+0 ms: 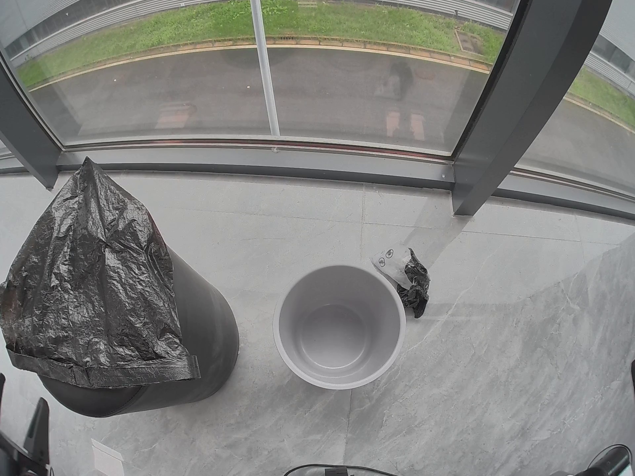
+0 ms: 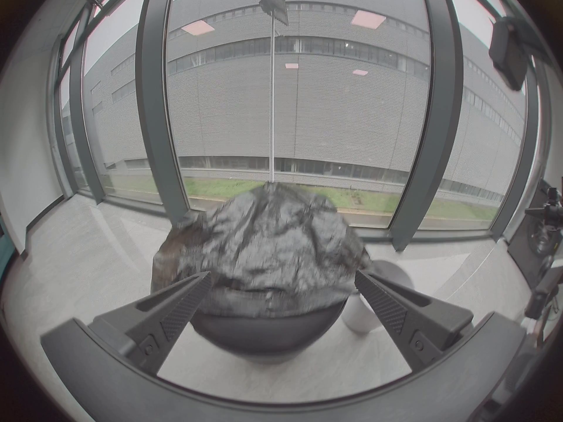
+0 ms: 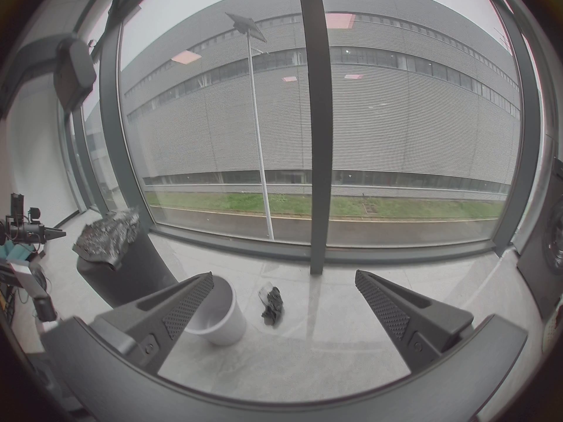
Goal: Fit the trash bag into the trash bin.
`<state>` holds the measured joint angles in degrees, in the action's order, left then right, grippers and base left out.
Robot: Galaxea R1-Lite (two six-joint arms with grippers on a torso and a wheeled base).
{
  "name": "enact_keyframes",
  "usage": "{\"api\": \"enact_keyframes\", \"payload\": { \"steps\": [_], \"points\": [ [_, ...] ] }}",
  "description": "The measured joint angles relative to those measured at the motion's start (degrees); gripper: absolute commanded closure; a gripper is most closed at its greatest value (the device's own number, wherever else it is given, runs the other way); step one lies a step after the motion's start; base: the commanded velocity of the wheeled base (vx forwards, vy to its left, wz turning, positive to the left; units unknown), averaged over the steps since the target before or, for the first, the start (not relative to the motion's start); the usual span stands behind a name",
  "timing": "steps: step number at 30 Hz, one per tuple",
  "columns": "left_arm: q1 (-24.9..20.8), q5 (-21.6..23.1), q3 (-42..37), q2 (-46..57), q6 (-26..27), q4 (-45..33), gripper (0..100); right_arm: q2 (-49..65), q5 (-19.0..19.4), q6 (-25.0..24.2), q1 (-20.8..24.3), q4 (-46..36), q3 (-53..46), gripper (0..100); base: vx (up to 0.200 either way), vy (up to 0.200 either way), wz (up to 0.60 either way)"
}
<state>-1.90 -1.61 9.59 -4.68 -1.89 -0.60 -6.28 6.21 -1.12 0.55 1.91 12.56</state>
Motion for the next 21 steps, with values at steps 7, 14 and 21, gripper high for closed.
{"api": "enact_keyframes", "payload": {
  "steps": [7, 14, 21],
  "points": [
    [-2.91, 4.23, 10.47, -11.02, 9.00, -1.67, 0, -14.38, 3.67, -0.88, 3.69, 5.72, 8.39, 0, 0.000, 0.000, 0.00],
    [-9.51, 7.30, 12.26, -24.34, 26.87, -2.02, 0, -33.18, 4.88, -1.91, 11.15, 18.40, 11.51, 0, 0.000, 0.000, 0.00],
    [-17.01, 4.73, 12.40, -36.00, 44.97, 1.02, 0, -49.94, 4.99, -4.34, 16.45, 36.32, 10.79, 0, 0.000, 0.000, 0.00]
  ]
}}
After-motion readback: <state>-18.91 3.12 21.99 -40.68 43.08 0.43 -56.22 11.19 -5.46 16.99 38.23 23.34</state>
